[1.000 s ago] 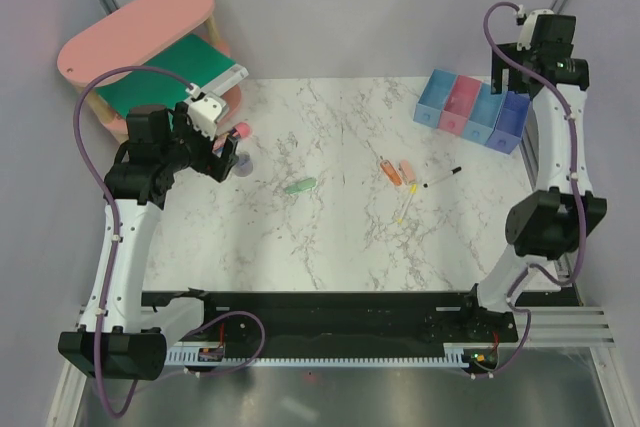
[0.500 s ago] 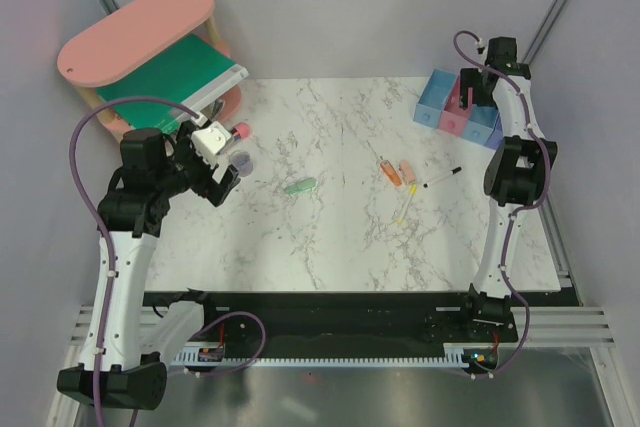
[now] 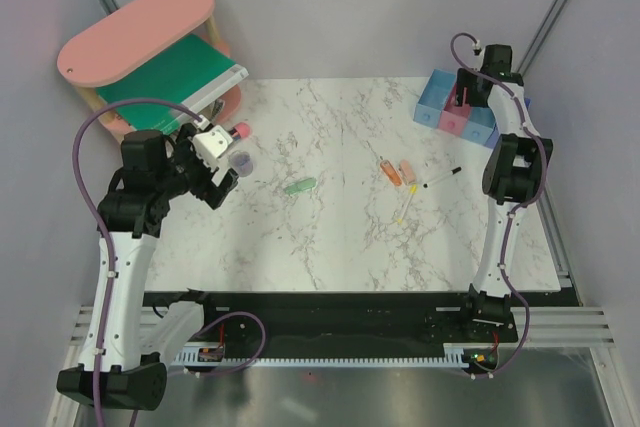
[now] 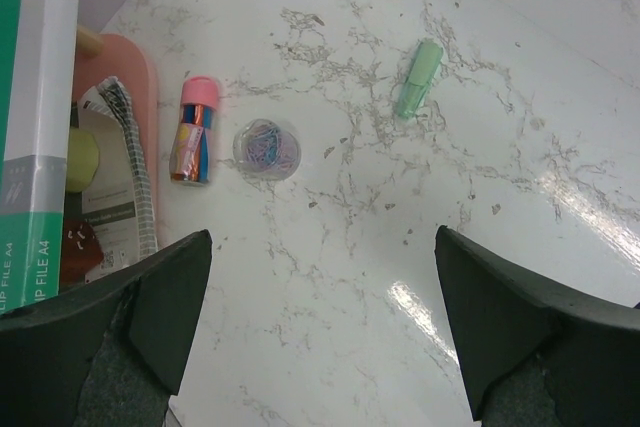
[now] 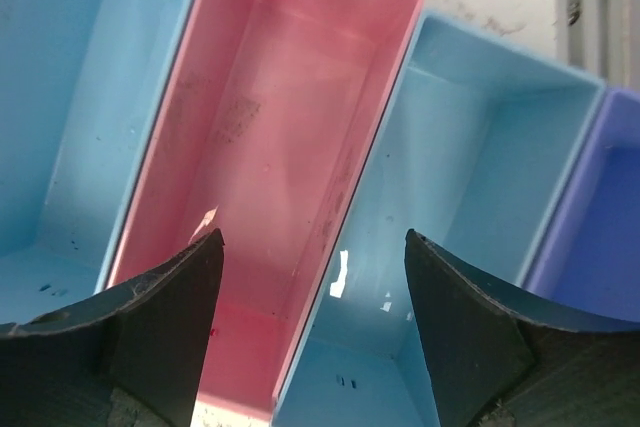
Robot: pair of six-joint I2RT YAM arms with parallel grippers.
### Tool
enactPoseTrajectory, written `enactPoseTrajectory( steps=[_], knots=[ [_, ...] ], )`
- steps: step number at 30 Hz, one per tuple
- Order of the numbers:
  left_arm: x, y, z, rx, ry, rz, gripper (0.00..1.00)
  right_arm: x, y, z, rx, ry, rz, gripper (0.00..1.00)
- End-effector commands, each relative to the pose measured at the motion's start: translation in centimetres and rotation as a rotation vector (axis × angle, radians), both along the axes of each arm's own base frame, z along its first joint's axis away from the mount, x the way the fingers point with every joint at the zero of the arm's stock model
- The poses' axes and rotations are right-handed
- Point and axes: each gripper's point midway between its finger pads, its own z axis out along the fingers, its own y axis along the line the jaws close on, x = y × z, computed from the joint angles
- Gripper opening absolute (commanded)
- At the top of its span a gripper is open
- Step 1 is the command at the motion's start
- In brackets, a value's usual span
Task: Sort the stationery into containers
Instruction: Move the storage box to the center of the board.
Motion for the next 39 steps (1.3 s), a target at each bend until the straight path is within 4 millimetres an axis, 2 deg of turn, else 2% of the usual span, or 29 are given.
enactPoseTrajectory(
  steps=[1,3,5,7,10,13,16,17,19,24,30,31,33,34,39],
  knots=[
    [0.5,-0.2,1.5,0.014,-0.042,-0.022,0.99,0.7,0.4,-1.6,0.024,-0.017,0.002,0.8],
    [0.5,-0.3,1.7,0.011,-0.046,-0.027,0.99,0.7,0.5,-1.9,0.024,-0.014,0.005,0.79],
    [0.5,-0.3,1.7,0.01,-0.046,-0.028,0.99,0.6,1.0,-2.3,0.018,-0.005,0.019,0.75],
    [0.4,-0.4,1.6,0.007,-0.045,-0.032,0.99,0.3,1.5,-2.9,0.001,0.01,0.045,0.66],
    [0.2,-0.5,1.4,0.002,-0.042,-0.036,0.99,-0.2,3.6,-3.7,-0.042,0.035,0.117,0.55],
    [-0.1,-0.5,1.1,-0.004,-0.035,-0.037,0.99,-1.0,5.0,-4.4,-0.096,0.064,0.179,0.54],
    [-0.4,-0.7,0.7,-0.008,-0.028,-0.044,0.99,-1.5,7.5,-4.6,-0.143,0.081,0.246,0.55],
    [-0.5,-0.7,0.7,-0.01,-0.03,-0.046,0.99,-1.6,7.5,-4.3,-0.152,0.077,0.248,0.56],
    [-0.5,-0.7,0.4,-0.012,-0.022,-0.045,0.99,-2.0,10.0,-4.6,-0.164,0.086,0.295,0.56],
    [-1.0,-1.0,-0.4,-0.027,-0.002,-0.055,0.99,-2.4,13.2,-3.6,-0.164,0.071,0.344,0.57],
    [-1.9,-1.3,-0.8,-0.049,0.007,-0.061,0.99,-3.0,18.1,-2.7,-0.099,0.045,0.387,0.56],
    [-2.0,-1.2,-0.7,-0.047,0.001,-0.059,0.99,-3.3,19.5,-2.6,-0.096,0.043,0.407,0.56],
    [-2.3,-1.3,-0.7,-0.049,-0.002,-0.059,0.99,-3.4,21.0,-2.4,-0.078,0.035,0.421,0.56],
    [-2.4,-1.3,-0.8,-0.049,0.0,-0.059,0.98,-3.6,22.5,-2.5,-0.072,0.029,0.44,0.56],
    [-3.3,-1.2,-0.9,-0.046,-0.006,-0.057,0.98,-3.2,26.9,-2.2,-0.019,-0.004,0.445,0.54]
  ],
)
